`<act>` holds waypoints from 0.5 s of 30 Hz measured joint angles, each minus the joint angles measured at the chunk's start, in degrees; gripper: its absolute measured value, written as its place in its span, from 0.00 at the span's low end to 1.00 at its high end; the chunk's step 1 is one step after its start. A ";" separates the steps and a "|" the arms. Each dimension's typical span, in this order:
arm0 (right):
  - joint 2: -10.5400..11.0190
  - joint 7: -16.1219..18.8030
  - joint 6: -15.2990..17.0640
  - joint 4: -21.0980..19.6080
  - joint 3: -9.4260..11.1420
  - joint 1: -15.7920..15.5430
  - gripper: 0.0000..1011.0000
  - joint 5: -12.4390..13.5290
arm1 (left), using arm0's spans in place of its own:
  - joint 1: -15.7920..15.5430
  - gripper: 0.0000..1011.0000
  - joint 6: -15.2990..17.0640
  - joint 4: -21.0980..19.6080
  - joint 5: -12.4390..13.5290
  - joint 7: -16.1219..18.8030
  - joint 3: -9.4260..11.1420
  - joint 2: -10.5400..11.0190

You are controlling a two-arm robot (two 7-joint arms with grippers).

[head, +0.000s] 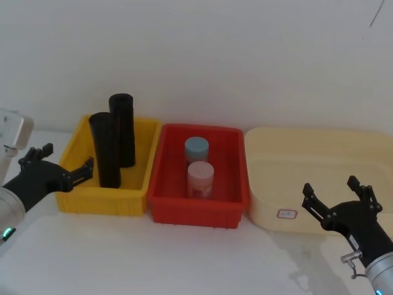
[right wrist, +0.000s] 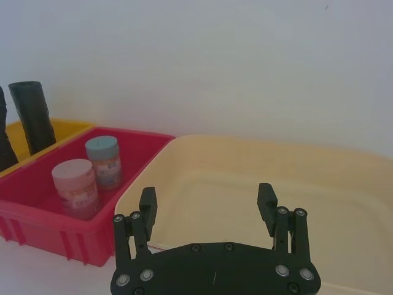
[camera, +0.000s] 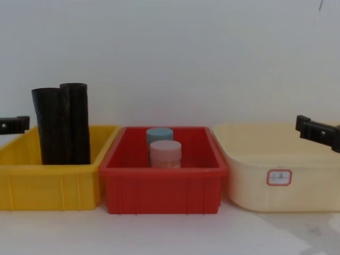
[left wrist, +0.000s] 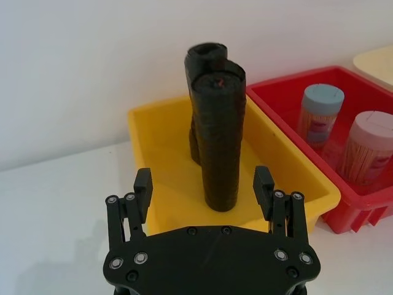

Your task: Pick up the garbage bag with the one hand and transfer it to the other hand.

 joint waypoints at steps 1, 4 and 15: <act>0.00 0.00 0.00 0.00 0.00 0.00 0.99 0.00 | -0.18 0.99 -0.04 0.31 0.05 -0.21 0.17 -0.10; 0.00 0.00 0.00 0.00 0.00 0.00 0.99 0.00 | -1.03 0.99 -0.17 1.73 0.21 -0.88 0.94 -0.59; 0.00 0.00 0.00 0.00 0.00 0.00 0.99 0.00 | -3.96 0.99 -0.31 5.80 0.69 -2.65 3.10 -2.36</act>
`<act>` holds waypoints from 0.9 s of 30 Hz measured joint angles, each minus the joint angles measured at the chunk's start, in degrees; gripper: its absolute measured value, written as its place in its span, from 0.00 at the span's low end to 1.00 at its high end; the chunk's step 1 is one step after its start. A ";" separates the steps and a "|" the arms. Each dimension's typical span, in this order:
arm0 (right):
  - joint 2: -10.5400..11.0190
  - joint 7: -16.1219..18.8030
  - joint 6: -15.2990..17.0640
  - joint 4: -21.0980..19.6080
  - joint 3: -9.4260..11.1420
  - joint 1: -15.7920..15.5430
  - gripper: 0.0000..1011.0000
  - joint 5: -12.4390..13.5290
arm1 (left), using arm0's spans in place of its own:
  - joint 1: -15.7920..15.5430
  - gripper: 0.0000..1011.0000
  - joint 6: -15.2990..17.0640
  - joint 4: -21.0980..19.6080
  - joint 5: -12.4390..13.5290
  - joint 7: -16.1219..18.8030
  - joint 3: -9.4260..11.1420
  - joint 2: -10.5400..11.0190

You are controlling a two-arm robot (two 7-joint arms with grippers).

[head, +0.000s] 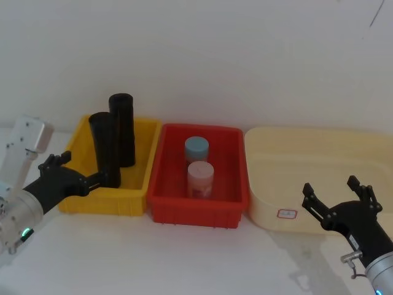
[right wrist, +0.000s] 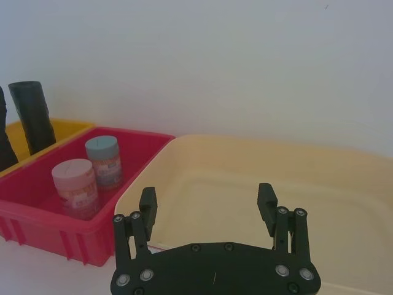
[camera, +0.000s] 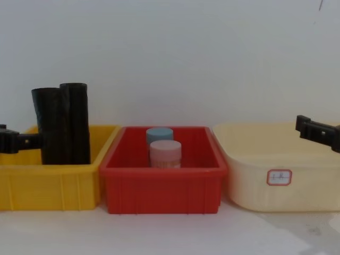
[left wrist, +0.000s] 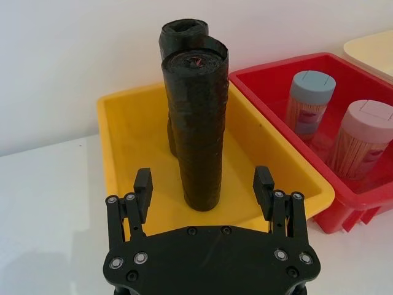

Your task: Pick up the garbage bag with the one hand and transfer it to the other hand.

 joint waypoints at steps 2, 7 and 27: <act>0.00 0.00 0.00 0.00 0.00 0.00 0.99 0.00 | -0.65 0.99 0.00 0.75 0.18 -0.12 0.30 -0.40; 0.00 0.00 0.00 0.00 0.00 0.00 0.99 0.00 | -2.21 0.99 0.00 2.38 0.61 -0.29 0.87 -1.28; 0.00 0.00 0.00 0.00 0.00 0.00 0.99 0.00 | -7.29 0.99 -0.43 8.02 2.23 -0.72 2.03 -4.11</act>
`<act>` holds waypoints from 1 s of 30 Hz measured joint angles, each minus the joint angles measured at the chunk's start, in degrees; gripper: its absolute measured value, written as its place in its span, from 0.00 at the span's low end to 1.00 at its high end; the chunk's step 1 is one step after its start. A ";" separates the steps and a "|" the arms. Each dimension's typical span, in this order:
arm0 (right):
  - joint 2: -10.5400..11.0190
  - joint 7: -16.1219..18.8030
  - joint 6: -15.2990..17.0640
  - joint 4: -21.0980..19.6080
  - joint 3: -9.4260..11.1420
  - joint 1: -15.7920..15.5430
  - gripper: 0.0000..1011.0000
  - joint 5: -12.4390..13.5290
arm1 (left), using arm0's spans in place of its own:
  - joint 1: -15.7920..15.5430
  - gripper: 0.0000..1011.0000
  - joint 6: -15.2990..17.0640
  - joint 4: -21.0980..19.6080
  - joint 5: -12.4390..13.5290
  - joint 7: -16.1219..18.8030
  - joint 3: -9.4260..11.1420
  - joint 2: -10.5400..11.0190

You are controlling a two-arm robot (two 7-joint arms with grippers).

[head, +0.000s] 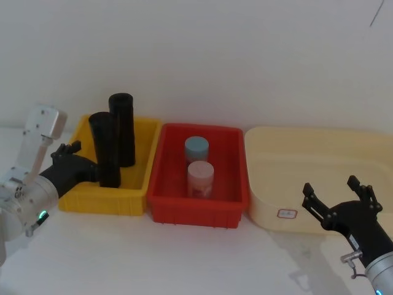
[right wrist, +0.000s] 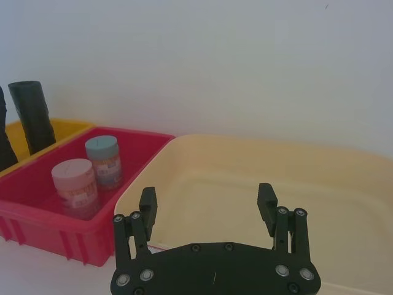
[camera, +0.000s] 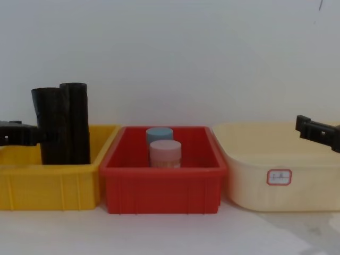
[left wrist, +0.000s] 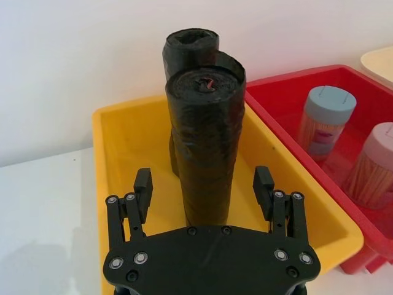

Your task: Pick up the garbage bag with the one hand and transfer it to the other hand.

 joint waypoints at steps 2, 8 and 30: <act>0.00 0.00 0.00 0.00 0.00 0.00 0.99 0.00 | -0.55 0.99 -0.17 0.69 0.25 -0.02 0.11 -0.26; 0.00 0.00 0.00 0.00 0.00 0.00 0.99 0.00 | -2.00 0.99 -0.47 2.59 0.85 -0.23 0.40 -0.87; 0.00 0.00 0.00 0.00 0.00 0.00 0.99 0.00 | -5.70 0.99 -1.56 7.55 2.49 -3.77 1.86 -1.52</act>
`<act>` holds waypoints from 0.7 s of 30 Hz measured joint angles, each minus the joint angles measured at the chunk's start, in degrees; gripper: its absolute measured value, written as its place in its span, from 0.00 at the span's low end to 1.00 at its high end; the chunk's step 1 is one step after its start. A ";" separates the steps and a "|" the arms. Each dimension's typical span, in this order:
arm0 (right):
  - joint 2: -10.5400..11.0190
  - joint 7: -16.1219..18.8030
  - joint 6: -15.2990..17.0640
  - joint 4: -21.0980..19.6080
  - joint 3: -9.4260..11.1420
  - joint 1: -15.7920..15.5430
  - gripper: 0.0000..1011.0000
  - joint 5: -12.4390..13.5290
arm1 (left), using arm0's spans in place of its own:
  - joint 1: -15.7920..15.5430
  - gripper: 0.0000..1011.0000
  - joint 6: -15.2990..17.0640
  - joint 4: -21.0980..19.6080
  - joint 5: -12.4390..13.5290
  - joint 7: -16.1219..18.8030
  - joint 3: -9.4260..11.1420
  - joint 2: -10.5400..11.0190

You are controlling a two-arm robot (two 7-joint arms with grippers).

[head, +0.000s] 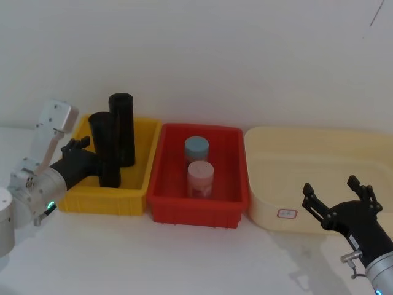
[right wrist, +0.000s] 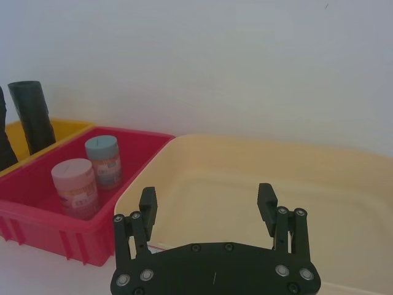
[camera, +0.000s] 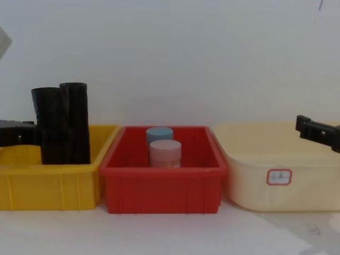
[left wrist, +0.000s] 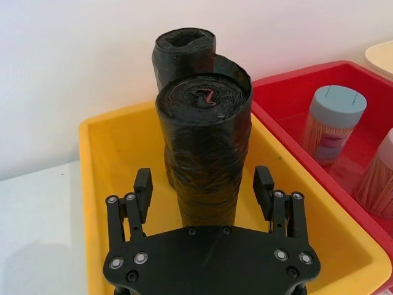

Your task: Pick up the garbage bag with the one hand and transfer it to the other hand.

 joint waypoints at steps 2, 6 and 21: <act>0.00 0.00 0.00 0.00 0.00 0.00 0.99 0.00 | -0.11 0.99 -0.05 0.16 0.07 -0.15 0.06 -0.01; 0.00 0.00 0.00 0.00 0.00 0.00 0.99 0.00 | -0.33 0.99 -0.14 0.44 0.19 -0.46 0.14 -0.04; 0.00 0.00 0.00 0.00 0.00 0.00 0.99 0.00 | 0.68 0.99 0.51 0.30 0.20 0.09 -1.08 -0.39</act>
